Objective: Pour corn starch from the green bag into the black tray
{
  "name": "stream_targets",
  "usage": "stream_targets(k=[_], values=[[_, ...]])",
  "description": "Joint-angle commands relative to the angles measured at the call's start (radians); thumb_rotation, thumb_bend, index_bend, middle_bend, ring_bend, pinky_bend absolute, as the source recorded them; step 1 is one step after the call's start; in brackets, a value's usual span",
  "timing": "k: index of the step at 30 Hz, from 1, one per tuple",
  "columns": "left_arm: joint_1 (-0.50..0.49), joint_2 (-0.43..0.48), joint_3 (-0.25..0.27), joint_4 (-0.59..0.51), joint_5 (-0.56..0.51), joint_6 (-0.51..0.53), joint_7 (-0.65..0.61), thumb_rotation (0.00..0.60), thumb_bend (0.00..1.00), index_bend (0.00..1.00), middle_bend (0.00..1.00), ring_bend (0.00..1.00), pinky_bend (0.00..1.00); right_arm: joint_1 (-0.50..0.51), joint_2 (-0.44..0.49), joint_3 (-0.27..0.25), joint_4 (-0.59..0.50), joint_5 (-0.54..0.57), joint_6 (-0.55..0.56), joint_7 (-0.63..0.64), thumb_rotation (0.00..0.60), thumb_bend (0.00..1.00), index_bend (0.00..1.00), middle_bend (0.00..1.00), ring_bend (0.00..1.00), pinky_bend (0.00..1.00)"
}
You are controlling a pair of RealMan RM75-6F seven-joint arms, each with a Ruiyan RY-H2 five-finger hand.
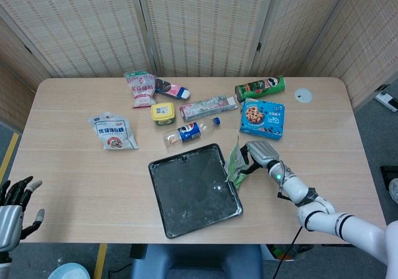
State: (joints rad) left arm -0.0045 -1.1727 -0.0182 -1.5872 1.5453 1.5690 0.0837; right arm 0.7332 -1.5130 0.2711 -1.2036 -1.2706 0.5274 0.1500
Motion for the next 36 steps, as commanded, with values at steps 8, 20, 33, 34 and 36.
stream_targets(k=[8, 20, 33, 34, 36], values=[[-0.001, 0.006, 0.001, -0.009, 0.001, 0.001, 0.007, 0.6, 0.46, 0.2, 0.14, 0.15, 0.0, 0.022, -0.075, -0.065, 0.133, -0.106, 0.09, 0.096, 0.6, 0.21, 0.62, 0.6, 0.67, 0.52], [-0.007, 0.004, -0.002, -0.006, 0.002, -0.002, 0.003, 0.6, 0.46, 0.2, 0.14, 0.15, 0.0, -0.011, 0.063, -0.12, 0.018, -0.123, 0.133, 0.144, 0.6, 0.21, 0.31, 0.38, 0.54, 0.43], [-0.034, -0.014, -0.011, 0.004, 0.008, -0.027, -0.002, 0.6, 0.46, 0.2, 0.14, 0.15, 0.0, -0.163, 0.308, -0.149, -0.284, -0.059, 0.354, -0.01, 0.6, 0.21, 0.29, 0.36, 0.46, 0.42], [-0.037, -0.018, -0.01, 0.007, 0.008, -0.032, -0.002, 0.6, 0.46, 0.2, 0.14, 0.15, 0.0, -0.19, 0.329, -0.151, -0.324, -0.046, 0.401, -0.054, 0.6, 0.21, 0.29, 0.36, 0.46, 0.42], [-0.041, -0.024, -0.01, 0.012, 0.008, -0.037, -0.005, 0.6, 0.46, 0.2, 0.14, 0.15, 0.0, -0.233, 0.355, -0.162, -0.373, -0.039, 0.478, -0.129, 0.6, 0.21, 0.29, 0.36, 0.46, 0.42]])
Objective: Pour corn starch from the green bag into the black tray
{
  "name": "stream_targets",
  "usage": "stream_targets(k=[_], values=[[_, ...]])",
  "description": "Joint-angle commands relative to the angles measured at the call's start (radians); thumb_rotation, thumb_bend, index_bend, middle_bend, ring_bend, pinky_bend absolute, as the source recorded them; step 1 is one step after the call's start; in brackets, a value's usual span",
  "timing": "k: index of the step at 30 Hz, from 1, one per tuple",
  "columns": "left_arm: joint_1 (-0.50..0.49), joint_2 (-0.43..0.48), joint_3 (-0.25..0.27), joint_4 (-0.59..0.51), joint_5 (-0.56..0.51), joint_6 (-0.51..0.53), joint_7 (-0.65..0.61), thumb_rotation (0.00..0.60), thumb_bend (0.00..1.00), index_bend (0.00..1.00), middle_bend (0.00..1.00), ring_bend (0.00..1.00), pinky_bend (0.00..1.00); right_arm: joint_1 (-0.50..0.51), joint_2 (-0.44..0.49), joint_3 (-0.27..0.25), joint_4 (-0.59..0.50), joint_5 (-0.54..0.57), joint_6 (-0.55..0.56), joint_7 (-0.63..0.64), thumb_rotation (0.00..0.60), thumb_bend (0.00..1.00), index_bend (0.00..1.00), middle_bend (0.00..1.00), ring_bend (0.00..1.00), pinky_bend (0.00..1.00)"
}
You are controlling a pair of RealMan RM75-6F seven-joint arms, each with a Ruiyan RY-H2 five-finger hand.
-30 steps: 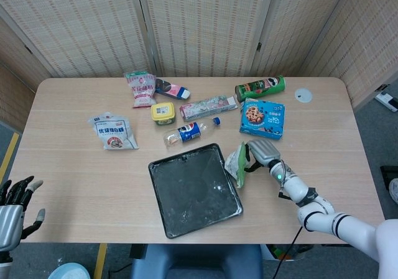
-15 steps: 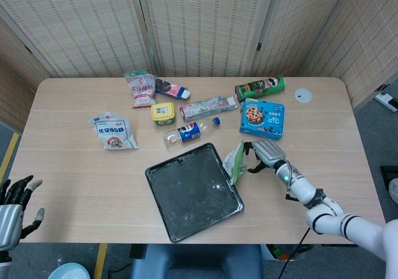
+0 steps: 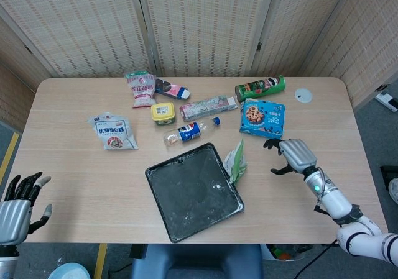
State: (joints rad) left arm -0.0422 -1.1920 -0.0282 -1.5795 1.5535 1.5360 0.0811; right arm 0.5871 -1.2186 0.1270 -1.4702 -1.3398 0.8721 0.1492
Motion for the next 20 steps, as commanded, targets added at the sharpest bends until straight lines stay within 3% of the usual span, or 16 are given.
stream_targets(k=[1, 5, 10, 20], values=[[-0.006, -0.008, -0.001, 0.006, -0.002, -0.007, -0.004, 0.6, 0.46, 0.2, 0.14, 0.15, 0.0, -0.116, 0.075, -0.026, -0.135, 0.033, 0.185, -0.177, 0.6, 0.2, 0.29, 0.36, 0.46, 0.42], [-0.011, -0.013, -0.005, 0.014, -0.007, -0.011, -0.005, 0.6, 0.46, 0.19, 0.14, 0.15, 0.0, -0.211, 0.103, -0.055, -0.189, 0.014, 0.352, -0.299, 0.6, 0.21, 0.29, 0.36, 0.42, 0.42], [-0.019, -0.016, -0.009, 0.015, -0.008, -0.015, -0.002, 0.6, 0.46, 0.19, 0.14, 0.15, 0.0, -0.331, 0.114, -0.083, -0.205, -0.032, 0.551, -0.359, 0.6, 0.21, 0.29, 0.36, 0.39, 0.4], [-0.031, -0.027, -0.01, 0.006, -0.004, -0.02, 0.012, 0.6, 0.46, 0.19, 0.15, 0.15, 0.0, -0.47, 0.175, -0.125, -0.275, -0.081, 0.693, -0.295, 0.6, 0.21, 0.29, 0.36, 0.39, 0.4]])
